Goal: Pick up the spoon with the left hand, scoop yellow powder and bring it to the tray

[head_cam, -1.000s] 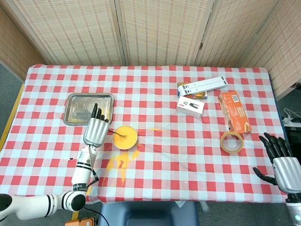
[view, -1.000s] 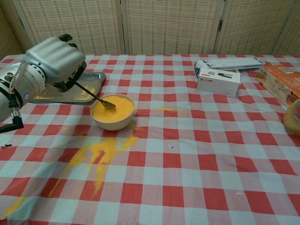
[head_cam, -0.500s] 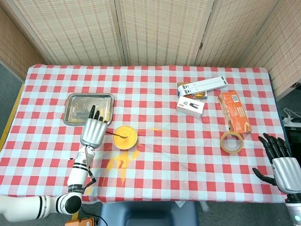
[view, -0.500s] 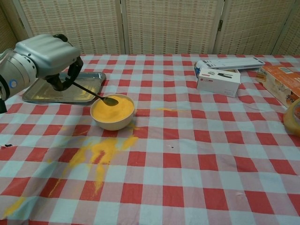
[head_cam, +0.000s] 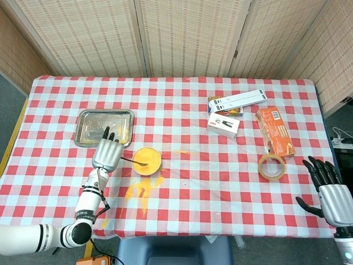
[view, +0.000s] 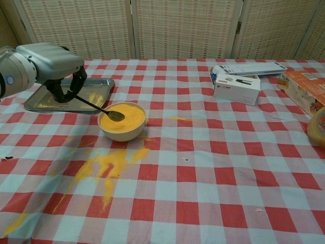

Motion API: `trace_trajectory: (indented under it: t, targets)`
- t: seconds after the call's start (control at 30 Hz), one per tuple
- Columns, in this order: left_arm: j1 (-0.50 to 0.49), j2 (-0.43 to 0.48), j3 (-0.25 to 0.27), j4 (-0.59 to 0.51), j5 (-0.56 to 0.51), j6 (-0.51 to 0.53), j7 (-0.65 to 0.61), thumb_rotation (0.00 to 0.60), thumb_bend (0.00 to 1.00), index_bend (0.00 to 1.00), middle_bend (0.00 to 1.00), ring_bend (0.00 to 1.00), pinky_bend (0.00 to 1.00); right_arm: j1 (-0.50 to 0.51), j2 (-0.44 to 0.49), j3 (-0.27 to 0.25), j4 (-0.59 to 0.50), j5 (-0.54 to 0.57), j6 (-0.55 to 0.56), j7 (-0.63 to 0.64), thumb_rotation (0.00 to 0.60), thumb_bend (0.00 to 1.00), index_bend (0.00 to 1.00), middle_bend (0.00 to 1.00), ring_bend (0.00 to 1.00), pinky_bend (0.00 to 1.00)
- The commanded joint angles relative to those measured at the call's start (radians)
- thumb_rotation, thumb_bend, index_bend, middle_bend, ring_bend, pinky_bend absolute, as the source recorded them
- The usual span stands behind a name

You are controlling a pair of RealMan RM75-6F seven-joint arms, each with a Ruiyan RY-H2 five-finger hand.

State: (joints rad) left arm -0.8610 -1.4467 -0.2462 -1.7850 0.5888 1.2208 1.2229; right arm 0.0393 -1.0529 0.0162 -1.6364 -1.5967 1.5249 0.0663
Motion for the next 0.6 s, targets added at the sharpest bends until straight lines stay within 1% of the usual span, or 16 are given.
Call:
trace_trajectory:
  t: [0.03,0.13,0.2,0.27,0.33,0.5,0.6]
  targets:
    - [-0.003,0.019,0.000,0.000,0.019,-0.015,-0.059,0.600,0.79,0.90,0.42,0.15,0.00,-0.001,0.001,0.000,0.000,-0.001,0.002,0.001,0.600,0.14,0.00,0.00,0.00,0.00]
    - [0.009,0.028,-0.011,0.037,0.091,-0.024,-0.167,0.600,0.79,0.90,0.42,0.15,0.00,-0.002,0.001,0.001,0.000,0.002,0.004,0.001,0.600,0.14,0.00,0.00,0.00,0.00]
    - [0.020,0.027,-0.026,0.084,0.149,-0.038,-0.271,0.600,0.78,0.90,0.42,0.15,0.00,-0.003,0.000,0.002,0.001,0.004,0.004,-0.002,0.600,0.14,0.00,0.00,0.00,0.00]
    - [0.024,0.015,-0.038,0.151,0.204,-0.058,-0.372,0.600,0.78,0.90,0.42,0.15,0.00,-0.004,-0.002,0.004,0.000,0.004,0.008,-0.005,0.600,0.14,0.00,0.00,0.00,0.00]
    - [0.019,0.001,-0.048,0.214,0.231,-0.085,-0.439,0.600,0.78,0.90,0.41,0.15,0.00,-0.006,-0.004,0.005,0.000,0.004,0.014,-0.009,0.600,0.14,0.00,0.00,0.00,0.00]
    - [-0.018,-0.037,-0.057,0.410,0.218,-0.180,-0.514,0.600,0.77,0.90,0.41,0.15,0.00,-0.012,-0.008,0.015,0.000,0.018,0.028,-0.018,0.600,0.14,0.00,0.00,0.00,0.00]
    - [-0.041,-0.076,-0.053,0.559,0.204,-0.246,-0.549,0.600,0.76,0.90,0.41,0.15,0.00,-0.010,-0.012,0.022,0.003,0.031,0.024,-0.025,0.600,0.14,0.00,0.00,0.00,0.00]
